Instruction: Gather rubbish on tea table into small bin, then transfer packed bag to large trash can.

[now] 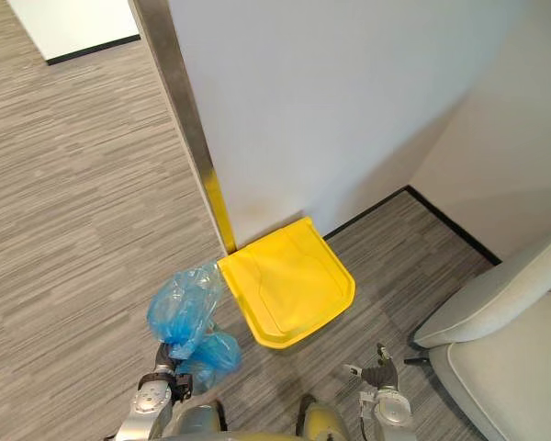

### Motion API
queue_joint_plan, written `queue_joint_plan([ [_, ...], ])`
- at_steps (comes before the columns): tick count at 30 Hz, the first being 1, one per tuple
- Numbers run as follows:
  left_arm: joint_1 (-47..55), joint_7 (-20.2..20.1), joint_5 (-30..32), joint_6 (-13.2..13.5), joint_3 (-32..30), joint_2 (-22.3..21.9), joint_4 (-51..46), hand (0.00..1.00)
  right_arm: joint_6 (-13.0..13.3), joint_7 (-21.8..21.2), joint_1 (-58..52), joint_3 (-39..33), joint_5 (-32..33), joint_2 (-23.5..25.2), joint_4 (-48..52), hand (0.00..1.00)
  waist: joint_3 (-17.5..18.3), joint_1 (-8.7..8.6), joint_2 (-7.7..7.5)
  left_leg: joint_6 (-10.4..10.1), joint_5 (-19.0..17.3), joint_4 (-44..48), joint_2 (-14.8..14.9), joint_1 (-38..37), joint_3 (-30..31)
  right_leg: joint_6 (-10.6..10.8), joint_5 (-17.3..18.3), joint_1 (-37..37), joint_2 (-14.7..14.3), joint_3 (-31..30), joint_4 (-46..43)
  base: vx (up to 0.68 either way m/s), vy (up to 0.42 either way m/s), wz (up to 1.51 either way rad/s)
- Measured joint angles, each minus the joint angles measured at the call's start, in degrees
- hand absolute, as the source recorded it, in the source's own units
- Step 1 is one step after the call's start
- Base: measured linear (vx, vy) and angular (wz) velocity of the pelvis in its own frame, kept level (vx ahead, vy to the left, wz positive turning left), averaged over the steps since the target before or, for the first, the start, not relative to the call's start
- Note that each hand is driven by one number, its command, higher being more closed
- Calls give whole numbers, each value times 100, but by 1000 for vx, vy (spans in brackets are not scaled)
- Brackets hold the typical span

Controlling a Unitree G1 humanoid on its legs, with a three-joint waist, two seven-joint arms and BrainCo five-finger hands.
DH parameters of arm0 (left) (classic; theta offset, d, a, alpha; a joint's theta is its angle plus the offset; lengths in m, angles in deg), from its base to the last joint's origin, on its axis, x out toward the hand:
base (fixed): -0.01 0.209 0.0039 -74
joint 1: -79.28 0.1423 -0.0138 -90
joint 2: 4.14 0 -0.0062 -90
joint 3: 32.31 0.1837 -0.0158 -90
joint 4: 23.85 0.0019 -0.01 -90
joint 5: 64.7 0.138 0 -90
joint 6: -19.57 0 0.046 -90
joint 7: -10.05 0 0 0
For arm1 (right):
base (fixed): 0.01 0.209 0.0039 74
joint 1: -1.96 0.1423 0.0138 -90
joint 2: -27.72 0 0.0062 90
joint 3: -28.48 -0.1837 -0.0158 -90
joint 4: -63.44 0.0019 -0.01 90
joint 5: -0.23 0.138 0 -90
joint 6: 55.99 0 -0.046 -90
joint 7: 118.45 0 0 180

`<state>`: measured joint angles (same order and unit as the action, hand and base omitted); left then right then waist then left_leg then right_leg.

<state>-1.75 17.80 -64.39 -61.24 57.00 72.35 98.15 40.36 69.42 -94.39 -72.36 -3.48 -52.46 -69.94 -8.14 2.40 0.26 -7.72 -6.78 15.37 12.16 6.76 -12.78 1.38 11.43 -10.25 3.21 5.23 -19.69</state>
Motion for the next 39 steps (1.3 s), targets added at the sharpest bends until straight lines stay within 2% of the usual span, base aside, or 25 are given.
queue_joint_plan([
  [3,46,-1,-64,0,-7,49,-105,100,0,97,33,-14,92,-19,11,0,13,-1,24,8,197,-133,21,66,33,-124,-110,5,3,197,151,-90,-87,22],
  [5,108,-14,-70,0,-5,46,-263,100,0,100,4,-86,93,-21,76,0,4,-10,16,221,-66,310,58,136,-57,-163,-156,9,62,322,172,-128,14,18],
  [6,121,-19,-69,0,2,30,-269,100,4,97,-63,-232,95,10,151,0,-11,-39,-16,298,-241,550,-49,39,-175,-114,-181,100,169,397,237,-121,93,24],
  [7,129,-19,-67,2,0,13,-271,100,4,98,-96,-268,94,5,204,0,11,-100,20,310,-282,343,-132,-71,-194,-49,-216,138,180,423,313,-112,119,31],
  [8,126,-17,-68,5,-12,22,-271,100,6,100,-101,-280,96,-8,204,0,70,-145,122,291,-317,38,-161,-159,-191,3,-230,150,188,424,327,-62,155,25],
  [9,108,-7,-67,4,-18,106,-242,100,-2,89,-114,-252,110,20,161,0,70,-162,40,336,-250,-139,-300,-139,-223,108,-328,98,298,384,408,-53,144,8],
  [11,124,-7,-66,4,-16,139,-166,100,-1,84,-137,-242,110,45,122,0,63,-125,9,360,-252,-151,-378,-121,-250,198,-504,137,299,286,655,-62,152,-13],
  [14,130,-13,-63,-1,-7,146,44,100,-1,85,-143,-249,109,50,61,0,68,-145,3,444,-302,-146,-484,-149,-300,290,-717,308,352,232,978,-8,140,-9],
  [20,101,-11,-23,0,-17,290,133,100,-2,85,-65,-249,110,50,-86,0,78,-145,-14,538,-416,-16,-556,-216,-396,333,-808,399,350,62,1111,54,58,-10],
  [22,109,-10,-22,0,-39,296,122,100,-2,85,38,-244,111,50,-83,0,70,-130,-21,538,-606,213,-494,-183,-403,359,-654,343,328,-4,889,60,27,-15],
  [24,123,-12,-21,-3,-48,288,62,100,-2,87,65,-246,112,45,-27,0,-18,-134,-61,545,-1083,819,-366,-145,-407,448,-224,153,396,-59,7,25,53,-14],
  [25,121,-12,-19,-4,-48,286,45,100,-4,87,65,-247,112,50,17,0,-48,-138,-70,578,-1261,959,-309,-167,-371,538,-145,79,423,-57,-371,17,45,-3],
  [26,114,-11,-16,-12,-59,291,-7,100,-11,87,68,-247,113,84,146,0,-99,-147,-95,669,-1429,1078,-314,-303,-291,585,-172,-302,517,-43,-1383,73,18,0],
  [27,122,-8,-13,-14,-70,334,-77,100,-9,86,36,-242,113,145,211,0,-197,-143,-96,707,-1505,1146,-304,-435,-290,581,-3,-674,502,-38,-1899,110,0,-1],
  [29,84,2,-8,-22,-66,359,-127,100,-20,86,33,-232,114,183,225,0,-252,-121,-179,716,-1697,1314,-231,-562,-266,445,87,-911,484,26,-1794,176,-49,7],
  [30,57,0,-11,-24,-73,418,-130,100,-24,92,30,-231,126,181,318,0,-277,-131,-218,681,-1881,1481,-196,-639,-177,412,-9,-1107,476,216,-1398,260,-98,25],
  [31,18,0,-12,-27,-66,442,-128,100,-23,100,31,-231,137,161,417,0,-288,-139,-227,627,-2016,1603,-153,-680,-146,416,-286,-1239,460,318,-816,248,-92,33],
  [32,-30,2,-14,-28,-64,438,-117,100,-18,105,31,-231,137,129,438,0,-298,-147,-218,597,-2086,1678,-128,-693,-111,349,-489,-1241,470,414,-595,330,-109,28],
  [33,-161,16,-27,-28,-45,400,-101,100,-28,122,81,-237,138,32,437,0,-352,-59,-106,416,-2207,1799,-9,-773,13,316,-1275,-966,457,555,-302,331,-96,19],
  [34,-348,22,-28,-30,-26,352,-109,100,-27,146,165,-271,138,-22,450,0,-474,41,31,300,-2214,1758,39,-824,227,208,-1299,-911,412,603,-527,320,-87,28],
  [35,-428,13,-25,-31,32,351,-111,100,-30,181,212,-308,140,-24,479,0,-572,30,36,218,-2162,1643,-59,-895,285,205,-1132,-927,520,576,-794,323,-90,57],
  [36,-697,21,-27,-6,106,214,-152,100,-41,195,198,-410,145,-45,632,0,-753,26,-76,217,-1970,1408,-278,-1189,432,190,-707,-1287,805,486,-1875,265,-117,44],
  [37,-719,44,-31,26,89,165,-183,100,-28,184,228,-401,147,-31,701,0,-751,72,-73,211,-1982,1480,-249,-1172,502,284,-419,-1425,675,272,-2077,306,-200,29],
  [38,-881,93,-34,21,86,254,-183,100,13,186,197,-394,150,40,857,0,-732,76,-75,127,-2044,1883,-137,-961,594,402,-70,-1272,454,-111,-1807,179,-206,-3],
  [39,-978,115,-31,12,74,263,-159,100,31,199,219,-415,155,12,902,0,-827,80,-5,36,-2102,2079,-31,-892,741,363,-65,-1295,403,-21,-1943,211,-251,30],
])
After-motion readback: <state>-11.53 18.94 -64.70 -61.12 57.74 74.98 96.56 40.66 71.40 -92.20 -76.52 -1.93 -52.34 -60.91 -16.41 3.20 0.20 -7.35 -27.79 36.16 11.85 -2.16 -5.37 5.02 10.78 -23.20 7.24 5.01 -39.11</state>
